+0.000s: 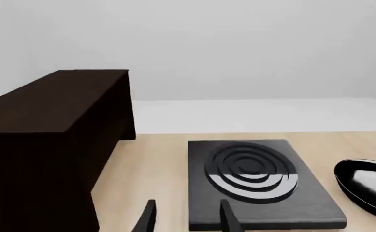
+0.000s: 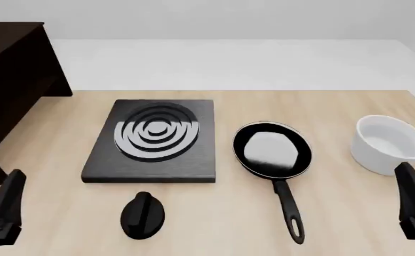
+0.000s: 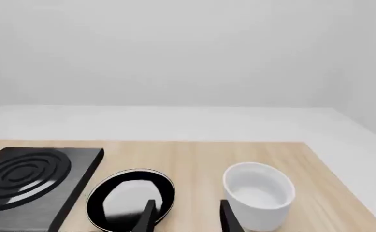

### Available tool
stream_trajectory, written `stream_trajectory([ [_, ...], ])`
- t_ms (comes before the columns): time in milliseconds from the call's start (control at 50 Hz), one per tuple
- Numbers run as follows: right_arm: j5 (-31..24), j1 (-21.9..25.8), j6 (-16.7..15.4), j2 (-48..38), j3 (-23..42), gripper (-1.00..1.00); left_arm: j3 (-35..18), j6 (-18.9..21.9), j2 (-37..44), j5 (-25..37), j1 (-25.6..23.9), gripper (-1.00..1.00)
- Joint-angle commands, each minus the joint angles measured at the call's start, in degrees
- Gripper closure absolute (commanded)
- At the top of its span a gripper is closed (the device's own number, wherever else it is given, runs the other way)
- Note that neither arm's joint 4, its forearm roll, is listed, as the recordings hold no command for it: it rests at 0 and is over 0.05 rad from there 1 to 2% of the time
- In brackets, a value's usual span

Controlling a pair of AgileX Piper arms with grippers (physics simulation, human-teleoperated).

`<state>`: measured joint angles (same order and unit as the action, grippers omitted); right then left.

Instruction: Put the frying pan on the cabinet shelf.

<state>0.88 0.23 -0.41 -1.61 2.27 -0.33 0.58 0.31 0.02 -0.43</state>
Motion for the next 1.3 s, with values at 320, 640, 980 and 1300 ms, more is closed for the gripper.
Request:
stream_trajectory([
  [320,-15.57,0.09,1.00,1.54,13.48,-1.00,-15.22,-0.72,1.24,15.05,-3.62,-1.00],
  [640,-23.14,5.02,0.11,-3.09,21.54,-1.00,-23.01,-2.86,8.47,19.65,-9.02,-1.00],
  [980,-26.13,15.08,-0.15,-15.23,29.72,-1.00,-24.82,-4.51,9.89,21.14,-8.55,-1.00],
  [1300,-31.46,22.09,-1.52,-26.95,31.41,-1.00,-26.71,-3.78,9.84,22.65,-9.63,-1.00],
])
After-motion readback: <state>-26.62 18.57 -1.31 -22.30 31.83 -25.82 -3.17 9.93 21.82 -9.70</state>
